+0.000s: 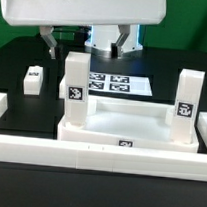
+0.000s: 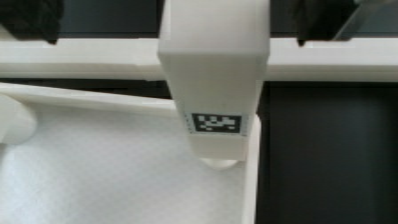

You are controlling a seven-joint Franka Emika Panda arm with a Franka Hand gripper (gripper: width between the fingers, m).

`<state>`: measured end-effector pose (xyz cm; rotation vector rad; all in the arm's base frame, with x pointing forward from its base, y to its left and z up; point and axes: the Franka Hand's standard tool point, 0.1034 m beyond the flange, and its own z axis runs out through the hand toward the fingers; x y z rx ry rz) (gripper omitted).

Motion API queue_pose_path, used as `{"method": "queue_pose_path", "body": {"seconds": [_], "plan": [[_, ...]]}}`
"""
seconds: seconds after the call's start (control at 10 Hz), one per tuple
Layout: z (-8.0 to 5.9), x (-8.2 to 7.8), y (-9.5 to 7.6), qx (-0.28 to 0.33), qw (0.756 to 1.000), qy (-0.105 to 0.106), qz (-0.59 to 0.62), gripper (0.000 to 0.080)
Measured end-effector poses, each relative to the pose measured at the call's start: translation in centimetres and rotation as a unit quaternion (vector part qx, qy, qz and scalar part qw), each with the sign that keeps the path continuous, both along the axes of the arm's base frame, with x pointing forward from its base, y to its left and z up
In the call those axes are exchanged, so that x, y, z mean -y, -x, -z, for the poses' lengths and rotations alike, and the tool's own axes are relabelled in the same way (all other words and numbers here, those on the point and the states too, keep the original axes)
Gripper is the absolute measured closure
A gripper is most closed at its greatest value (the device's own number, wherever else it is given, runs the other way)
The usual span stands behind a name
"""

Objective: Assemble desk

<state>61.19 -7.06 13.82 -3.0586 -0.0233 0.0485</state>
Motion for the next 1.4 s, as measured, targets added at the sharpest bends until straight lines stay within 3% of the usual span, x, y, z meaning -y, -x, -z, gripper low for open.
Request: {"method": "queue_pose_path", "body": {"seconds": [0.2, 0.4, 0.9, 1.1, 1.4], "plan": [[0.2, 0.3, 0.1, -0.002, 1.000, 0.005, 0.006, 0.0151], [1.0, 0.9, -0.2, 0.010, 0.999, 0.035, 0.000, 0.0151], [1.5, 1.6, 0.0, 0.008, 0.999, 0.034, -0.023, 0.0173], [1.7, 1.7, 0.1, 0.007, 0.999, 0.032, -0.031, 0.0486], [1.7, 1.6, 0.1, 0.007, 0.999, 0.033, -0.021, 0.0510]]}}
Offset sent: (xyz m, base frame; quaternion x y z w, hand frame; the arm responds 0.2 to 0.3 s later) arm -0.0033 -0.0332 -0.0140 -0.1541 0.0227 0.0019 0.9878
